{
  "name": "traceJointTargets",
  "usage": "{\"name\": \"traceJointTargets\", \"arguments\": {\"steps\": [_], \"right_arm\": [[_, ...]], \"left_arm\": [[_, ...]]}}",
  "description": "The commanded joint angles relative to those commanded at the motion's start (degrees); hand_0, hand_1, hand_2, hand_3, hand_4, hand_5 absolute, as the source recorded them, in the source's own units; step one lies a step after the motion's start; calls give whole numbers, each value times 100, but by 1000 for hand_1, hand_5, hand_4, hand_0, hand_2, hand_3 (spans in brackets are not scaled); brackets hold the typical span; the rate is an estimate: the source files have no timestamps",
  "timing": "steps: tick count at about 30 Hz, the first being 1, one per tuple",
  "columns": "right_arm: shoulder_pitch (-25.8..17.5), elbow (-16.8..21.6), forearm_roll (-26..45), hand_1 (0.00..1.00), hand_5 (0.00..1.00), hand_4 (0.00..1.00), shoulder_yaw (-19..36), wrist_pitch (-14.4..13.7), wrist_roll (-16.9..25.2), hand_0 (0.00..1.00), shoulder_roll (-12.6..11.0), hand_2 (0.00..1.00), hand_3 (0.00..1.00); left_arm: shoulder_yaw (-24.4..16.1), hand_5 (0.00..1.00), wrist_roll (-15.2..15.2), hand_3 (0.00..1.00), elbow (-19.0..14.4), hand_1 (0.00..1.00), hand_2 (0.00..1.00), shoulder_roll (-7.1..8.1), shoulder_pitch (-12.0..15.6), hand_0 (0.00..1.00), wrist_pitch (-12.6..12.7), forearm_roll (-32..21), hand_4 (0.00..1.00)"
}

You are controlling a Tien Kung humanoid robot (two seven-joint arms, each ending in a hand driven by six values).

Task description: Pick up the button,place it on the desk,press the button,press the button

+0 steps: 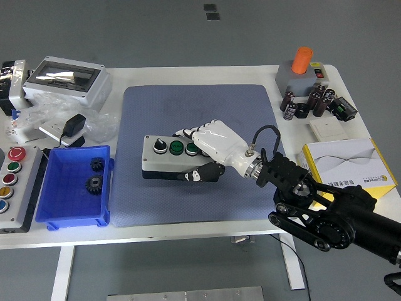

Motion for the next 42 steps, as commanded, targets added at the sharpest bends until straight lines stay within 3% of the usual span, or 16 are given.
{"name": "traceJointTargets", "arguments": {"steps": [10, 19, 20, 25, 26, 31, 32, 35, 37, 38, 42], "right_arm": [[-6, -449, -163, 341, 198, 645, 62, -25, 104, 103, 51, 334, 300], [-19, -464, -250, 342, 197, 639, 77, 74, 31, 104, 65, 345, 308], [-19, -462, -242, 524, 180, 657, 79, 70, 29, 250, 65, 519, 530], [-33, -492, -237, 524, 180, 657, 92, 111, -18, 250, 67, 519, 530], [-41, -511, -243, 764, 252, 787, 91, 135, -52, 656, 67, 767, 778], [-73, -601, -245, 764, 252, 787, 88, 264, -213, 656, 74, 767, 778], [-77, -609, -252, 797, 286, 836, 92, 279, -225, 712, 74, 799, 812], [-86, -605, -274, 797, 286, 836, 108, 313, -241, 712, 63, 799, 812], [-88, -568, -284, 797, 286, 836, 132, 329, -228, 712, 47, 799, 812], [-90, -544, -286, 845, 317, 864, 148, 340, -218, 761, 39, 865, 888], [-119, -367, -192, 845, 317, 864, 260, 454, -157, 761, -23, 865, 888]], "left_arm": [[-9, 351, 6, 697, 0, 741, 655, 17, 9, 736, -13, 19, 923], [-18, 348, 0, 699, 0, 741, 655, 40, -2, 735, -21, 48, 924], [-18, 348, -1, 700, 0, 741, 656, 40, -5, 735, -23, 50, 923], [-12, 348, -4, 700, 0, 741, 656, 34, -7, 735, -30, 50, 923], [-12, 349, -5, 702, 0, 741, 655, 32, -5, 735, -29, 45, 923], [-8, 349, -4, 702, 0, 741, 655, 16, 9, 735, -18, 33, 923], [-9, 349, -4, 703, 0, 741, 655, 13, 10, 735, -18, 34, 924], [-17, 349, -8, 703, 0, 741, 655, 10, 7, 735, -22, 44, 924], [-21, 349, -13, 703, 0, 741, 655, 10, 4, 735, -24, 47, 924], [-24, 346, -16, 704, 0, 741, 655, 10, 3, 734, -25, 48, 926], [-18, 346, -24, 704, 0, 741, 655, 5, 4, 734, -30, 40, 926]]}}
